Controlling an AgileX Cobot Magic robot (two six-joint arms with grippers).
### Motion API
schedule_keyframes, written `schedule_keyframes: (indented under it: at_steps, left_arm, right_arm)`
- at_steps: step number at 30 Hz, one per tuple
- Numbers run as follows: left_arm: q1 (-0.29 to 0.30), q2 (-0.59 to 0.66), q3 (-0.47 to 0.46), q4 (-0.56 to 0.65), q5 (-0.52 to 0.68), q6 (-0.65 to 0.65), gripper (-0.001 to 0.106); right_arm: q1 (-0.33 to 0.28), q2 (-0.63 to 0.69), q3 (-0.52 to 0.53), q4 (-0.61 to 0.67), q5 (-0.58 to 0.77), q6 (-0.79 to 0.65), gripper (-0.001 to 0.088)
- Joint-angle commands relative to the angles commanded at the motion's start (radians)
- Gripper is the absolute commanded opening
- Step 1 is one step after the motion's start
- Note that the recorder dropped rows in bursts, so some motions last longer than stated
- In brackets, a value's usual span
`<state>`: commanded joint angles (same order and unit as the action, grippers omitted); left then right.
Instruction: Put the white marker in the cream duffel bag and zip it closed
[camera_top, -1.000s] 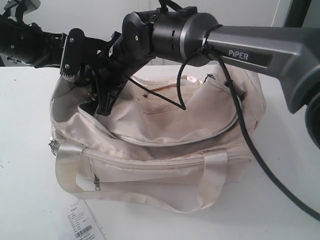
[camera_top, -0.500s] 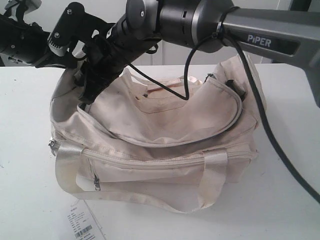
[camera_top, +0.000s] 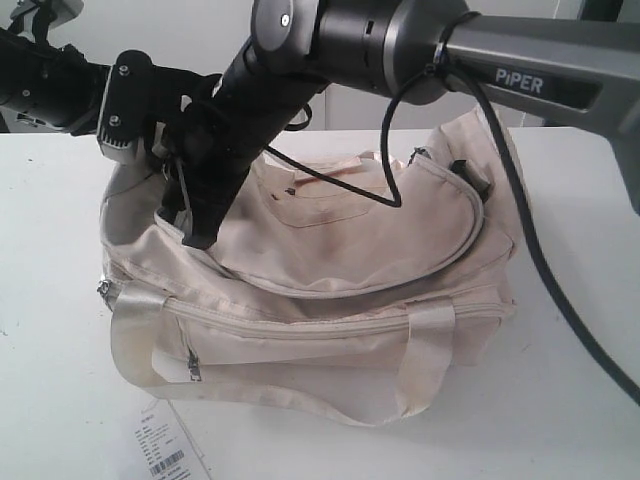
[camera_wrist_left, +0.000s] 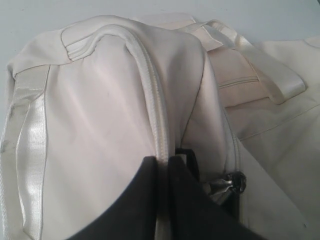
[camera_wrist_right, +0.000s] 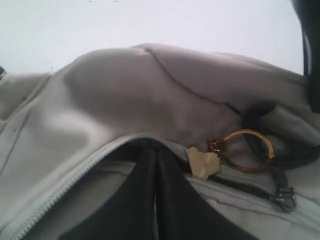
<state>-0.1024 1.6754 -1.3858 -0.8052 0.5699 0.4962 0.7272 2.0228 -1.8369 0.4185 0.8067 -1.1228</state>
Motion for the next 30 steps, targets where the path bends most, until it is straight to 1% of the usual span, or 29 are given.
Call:
schedule_keyframes:
  at_steps: [3, 4, 5, 7, 8, 9, 11, 12, 13, 14, 16, 20, 22, 23, 25, 30]
  left_arm:
    - [0.0, 0.0, 0.0, 0.0, 0.0, 0.002, 0.0]
    - [0.0, 0.0, 0.0, 0.0, 0.0, 0.006, 0.0]
    - [0.0, 0.0, 0.0, 0.0, 0.0, 0.009, 0.0]
    - [0.0, 0.0, 0.0, 0.0, 0.0, 0.014, 0.0]
    - [0.0, 0.0, 0.0, 0.0, 0.0, 0.014, 0.0]
    - [0.0, 0.0, 0.0, 0.0, 0.0, 0.016, 0.0]
    - [0.0, 0.0, 0.0, 0.0, 0.0, 0.016, 0.0]
    - [0.0, 0.0, 0.0, 0.0, 0.0, 0.016, 0.0]
    - [0.0, 0.0, 0.0, 0.0, 0.0, 0.018, 0.0]
    - [0.0, 0.0, 0.0, 0.0, 0.0, 0.02, 0.0]
    - [0.0, 0.0, 0.0, 0.0, 0.0, 0.02, 0.0]
    - [0.0, 0.0, 0.0, 0.0, 0.0, 0.02, 0.0]
    - [0.0, 0.0, 0.0, 0.0, 0.0, 0.02, 0.0]
    - [0.0, 0.0, 0.0, 0.0, 0.0, 0.02, 0.0]
    - [0.0, 0.0, 0.0, 0.0, 0.0, 0.024, 0.0]
    - [0.0, 0.0, 0.0, 0.0, -0.002, 0.024, 0.0]
  right_arm:
    - [0.0, -0.004, 0.0, -0.012, -0.067, 0.155, 0.0007]
    - [0.0, -0.008, 0.0, -0.012, -0.082, 0.192, 0.0033]
    - [0.0, -0.017, 0.0, -0.003, -0.098, 0.228, 0.0078]
    - [0.0, -0.027, 0.0, 0.027, -0.091, 0.242, 0.0194]
    - [0.0, -0.03, 0.0, 0.055, -0.076, 0.244, 0.028]
    - [0.0, -0.032, 0.0, 0.078, -0.059, 0.258, 0.0334]
    - [0.0, -0.025, 0.0, 0.122, -0.049, 0.355, 0.0431]
    - [0.0, -0.018, 0.0, 0.125, -0.053, 0.424, 0.0449]
    - [0.005, -0.01, 0.0, 0.125, -0.067, 0.486, 0.0453]
    - [0.007, 0.002, 0.0, 0.118, -0.093, 0.582, 0.0452]
    - [0.014, 0.018, 0.0, 0.059, -0.136, 0.693, 0.045]
    - [0.034, 0.035, 0.0, -0.179, -0.229, 1.024, 0.0424]
    - [0.05, 0.035, 0.0, -0.287, -0.251, 1.123, 0.0424]
    - [0.057, 0.035, 0.0, -0.337, -0.253, 1.157, 0.0424]
    - [0.071, 0.035, 0.0, -0.389, -0.253, 1.223, 0.0424]
    - [0.089, 0.052, 0.0, -0.418, -0.267, 1.276, 0.0425]
